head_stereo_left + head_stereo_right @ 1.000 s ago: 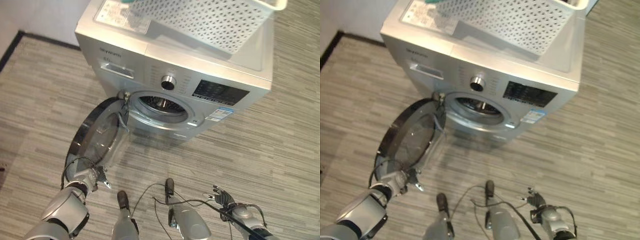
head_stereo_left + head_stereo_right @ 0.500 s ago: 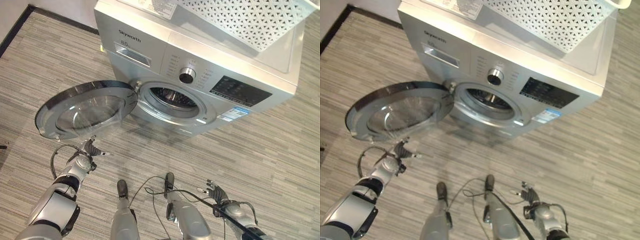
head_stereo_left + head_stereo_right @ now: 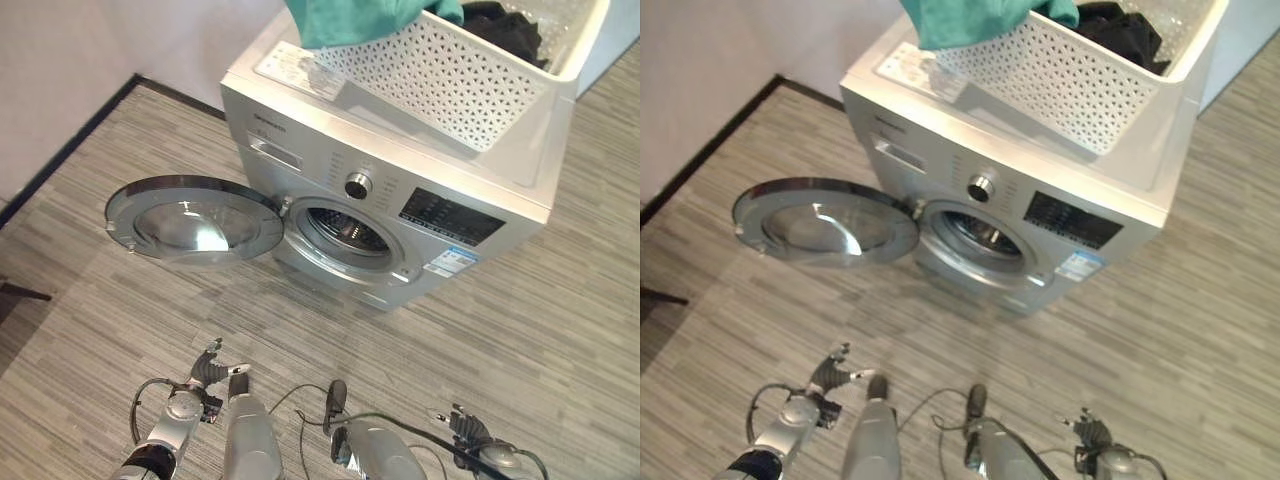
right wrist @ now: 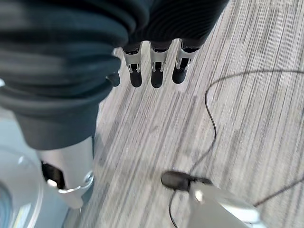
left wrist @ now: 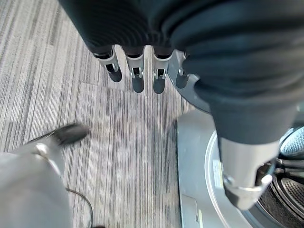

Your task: Grab the laundry basket,head to the washer,open it,put in the laundry and shut it.

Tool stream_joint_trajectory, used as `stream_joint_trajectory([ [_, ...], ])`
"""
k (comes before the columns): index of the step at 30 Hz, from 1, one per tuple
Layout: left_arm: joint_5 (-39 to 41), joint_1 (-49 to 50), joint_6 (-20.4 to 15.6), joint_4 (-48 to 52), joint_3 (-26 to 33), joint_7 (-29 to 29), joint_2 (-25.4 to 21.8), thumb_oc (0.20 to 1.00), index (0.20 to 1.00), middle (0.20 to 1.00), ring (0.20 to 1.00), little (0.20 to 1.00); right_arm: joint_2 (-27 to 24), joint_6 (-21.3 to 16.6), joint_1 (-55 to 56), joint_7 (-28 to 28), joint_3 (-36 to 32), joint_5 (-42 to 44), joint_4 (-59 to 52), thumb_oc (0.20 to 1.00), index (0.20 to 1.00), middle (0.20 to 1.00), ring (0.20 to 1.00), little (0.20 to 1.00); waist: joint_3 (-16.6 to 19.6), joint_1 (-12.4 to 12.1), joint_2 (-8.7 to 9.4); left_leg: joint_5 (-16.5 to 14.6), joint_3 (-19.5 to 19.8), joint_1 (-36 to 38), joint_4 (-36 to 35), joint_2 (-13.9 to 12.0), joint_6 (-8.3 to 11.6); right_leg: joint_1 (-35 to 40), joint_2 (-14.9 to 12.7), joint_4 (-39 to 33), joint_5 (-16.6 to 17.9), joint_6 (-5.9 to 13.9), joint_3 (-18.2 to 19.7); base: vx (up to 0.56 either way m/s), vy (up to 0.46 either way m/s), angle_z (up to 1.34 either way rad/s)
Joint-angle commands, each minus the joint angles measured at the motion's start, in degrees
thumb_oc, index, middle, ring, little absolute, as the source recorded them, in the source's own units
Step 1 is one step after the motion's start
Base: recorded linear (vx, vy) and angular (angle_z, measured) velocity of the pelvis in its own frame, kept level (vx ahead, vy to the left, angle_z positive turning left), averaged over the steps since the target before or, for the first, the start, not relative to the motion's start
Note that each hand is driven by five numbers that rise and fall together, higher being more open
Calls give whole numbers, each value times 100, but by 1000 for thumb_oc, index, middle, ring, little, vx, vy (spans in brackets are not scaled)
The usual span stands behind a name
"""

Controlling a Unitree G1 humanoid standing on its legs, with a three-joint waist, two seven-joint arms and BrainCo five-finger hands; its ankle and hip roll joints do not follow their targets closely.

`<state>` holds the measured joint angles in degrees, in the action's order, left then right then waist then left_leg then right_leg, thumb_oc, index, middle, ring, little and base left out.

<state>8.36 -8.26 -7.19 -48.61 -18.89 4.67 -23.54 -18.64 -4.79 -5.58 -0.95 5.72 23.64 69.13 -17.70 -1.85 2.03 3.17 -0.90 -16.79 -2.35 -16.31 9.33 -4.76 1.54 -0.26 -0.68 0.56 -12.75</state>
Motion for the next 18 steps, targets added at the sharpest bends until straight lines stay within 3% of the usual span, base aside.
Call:
stream_joint_trajectory([
  [1, -107, 122, -75, 62, 206, -73, 77, 1000, 1000, 1000, 1000, 1000, -289, 35, 435, -190, -370, -126, 54, 1000, 1000, 1000, 1000, 1000, 433, 72, -217, 208, 157, -48, 659, 393, -393, 177, -794, 774, -908, 397, 142, 409, 535, -60],
  [3, 47, 422, -68, 133, 419, -116, 63, 1000, 1000, 1000, 1000, 1000, -367, 102, 517, -261, -1110, 256, 217, 1000, 1000, 1000, 1000, 1000, 697, 124, -214, -222, 67, 117, 1034, 862, -617, 394, -1194, 989, -783, 593, 238, 380, 501, -42],
  [7, 54, 562, -45, 205, 553, -100, 45, 1000, 1000, 1000, 1000, 1000, -498, 91, 524, -328, -1490, 462, 221, 1000, 1000, 1000, 1000, 1000, 846, 136, -260, -378, -42, 342, 1008, 1081, -810, 252, -1407, 1481, -572, 670, 337, 188, 292, -36],
  [8, 90, 611, -26, 296, 626, -75, -24, 1000, 1000, 1000, 1000, 1000, -707, 58, 505, -459, -1945, 824, 193, 1000, 1000, 1000, 1000, 1000, 814, 224, -305, -507, -130, 569, 983, 1275, -1018, 6, -1562, 2224, -106, 694, 505, 115, 345, -22],
  [9, 118, 611, -19, 330, 673, -74, -40, 1000, 1000, 1000, 1000, 1000, -810, 2, 503, -540, -2238, 1061, 166, 1000, 1000, 1000, 1000, 1000, 805, 226, -348, -558, -184, 635, 964, 1325, -1091, -123, -1606, 2428, -8, 711, 521, 229, 484, -38],
  [10, 118, 712, -32, 412, 800, -27, -29, 1000, 1000, 1000, 1000, 1000, -1029, -140, 574, -777, -2750, 1380, -25, 1000, 1000, 1000, 1000, 1000, 845, 238, -393, -700, -271, 892, 863, 1412, -1147, -217, -1827, 2352, 139, 779, 271, 127, 242, -38],
  [11, 117, 711, -29, 416, 797, -26, -27, 1000, 1000, 1000, 1000, 1000, -1029, -137, 579, -781, -2757, 1378, -34, 1000, 1000, 1000, 1000, 1000, 851, 236, -404, -672, -269, 883, 847, 1406, -1151, -218, -1818, 2323, 170, 774, 264, 152, 188, -47],
  [12, 125, 736, -39, 437, 867, -8, -15, 1000, 1000, 1000, 1000, 1000, -1222, -178, 602, -924, -2934, 1382, -248, 1000, 1000, 1000, 1000, 1000, 891, 253, -430, -735, -283, 997, 748, 1424, -1152, -214, -1839, 1980, 126, 772, 132, 122, 52, -28],
  [13, 171, 772, -52, 464, 972, -5, 22, 1000, 1000, 1000, 1000, 1000, -1572, -268, 593, -1181, -3174, 1302, -682, 1000, 1000, 1000, 1000, 1000, 935, 292, -405, -856, -316, 1149, 652, 1479, -1143, -264, -1846, 1122, 179, 858, 16, 122, 52, -29],
  [15, 161, 778, -61, 459, 997, 3, 58, 1000, 1000, 1000, 1000, 1000, -1649, -308, 558, -1323, -3211, 1228, -964, 1000, 1000, 1000, 1000, 1000, 959, 303, -409, -869, -332, 1179, 609, 1483, -1145, -243, -1794, 649, 310, 896, 14, 73, -12, -27],
  [16, 161, 771, -75, 433, 990, 29, 79, 1000, 1000, 1000, 1000, 1000, -1702, -386, 536, -1490, -3266, 1177, -1298, 1000, 1000, 1000, 1000, 1000, 946, 339, -386, -912, -334, 1216, 622, 1501, -1164, -355, -1774, 439, 476, 950, 151, 122, -37, -35],
  [17, 179, 649, -113, 320, 986, 113, 141, 1000, 1000, 1000, 1000, 1000, -1833, -569, 461, -1733, -3411, 1178, -2079, 1000, 1000, 1000, 1000, 1000, 879, 452, -329, -1022, -264, 1285, 699, 1554, -1188, -406, -1679, 241, 530, 1042, 589, 78, -21, -23],
  [18, 178, 631, -119, 307, 982, 115, 139, 1000, 1000, 1000, 1000, 1000, -1812, -552, 469, -1755, -3427, 1163, -2117, 1000, 1000, 1000, 1000, 1000, 874, 440, -312, -992, -277, 1263, 703, 1569, -1191, -423, -1692, 221, 567, 1039, 603, 47, -16, -1],
])
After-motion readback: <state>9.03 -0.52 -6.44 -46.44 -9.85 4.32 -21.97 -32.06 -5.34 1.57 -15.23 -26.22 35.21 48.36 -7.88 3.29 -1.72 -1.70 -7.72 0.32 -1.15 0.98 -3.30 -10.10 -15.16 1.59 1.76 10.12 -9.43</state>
